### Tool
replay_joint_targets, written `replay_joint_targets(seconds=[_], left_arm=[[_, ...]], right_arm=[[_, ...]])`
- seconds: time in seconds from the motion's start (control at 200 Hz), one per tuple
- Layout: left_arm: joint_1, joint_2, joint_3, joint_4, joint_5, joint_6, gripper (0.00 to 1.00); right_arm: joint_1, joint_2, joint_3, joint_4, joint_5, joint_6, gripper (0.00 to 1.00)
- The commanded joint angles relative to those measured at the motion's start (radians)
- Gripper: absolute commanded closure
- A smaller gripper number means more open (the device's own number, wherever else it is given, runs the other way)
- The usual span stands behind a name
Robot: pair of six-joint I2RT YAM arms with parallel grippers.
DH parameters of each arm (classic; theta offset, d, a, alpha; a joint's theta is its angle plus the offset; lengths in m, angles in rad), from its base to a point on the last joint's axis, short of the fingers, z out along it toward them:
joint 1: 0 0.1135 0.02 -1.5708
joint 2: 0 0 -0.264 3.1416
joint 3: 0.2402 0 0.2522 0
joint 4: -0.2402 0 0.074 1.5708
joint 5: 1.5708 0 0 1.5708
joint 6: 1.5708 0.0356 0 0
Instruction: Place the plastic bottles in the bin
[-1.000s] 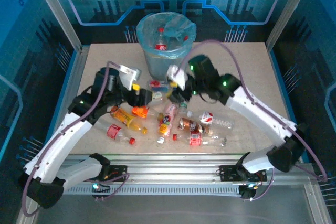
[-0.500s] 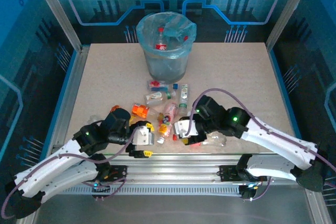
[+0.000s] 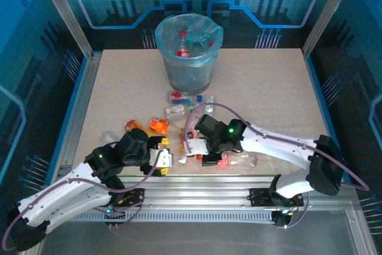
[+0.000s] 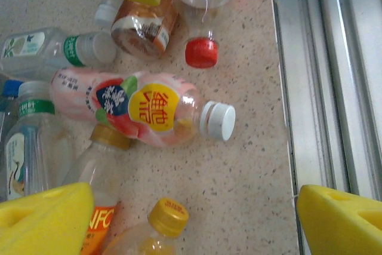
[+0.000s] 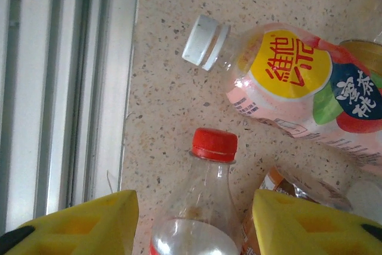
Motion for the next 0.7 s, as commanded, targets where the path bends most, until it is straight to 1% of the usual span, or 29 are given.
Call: replay_joint_targets(seconds=[0.0, 0.215, 0.375, 0.695], left_arm=[[-0.002, -0.035, -0.015, -0.021, -0.057, 0.006, 0.11], [0.008, -0.052, -0.001, -0.019, -0.071, -0.008, 0.11], [0.011, -0.052, 0.006, -0.023, -0.067, -0.016, 0.11], [0.011, -0.052, 0.012, -0.030, -0.069, -0.022, 0.11]], right_arm=[[0.025, 0.049, 0.043, -0.002, 0.055, 0.049, 0.46], [0.054, 0.144, 0.073, 0.003, 0.078, 0.062, 0.47], [0.056, 0.209, 0.098, 0.001, 0.088, 0.066, 0.49], [0.056, 0.288, 0.112, -0.015, 0.095, 0.056, 0.49]])
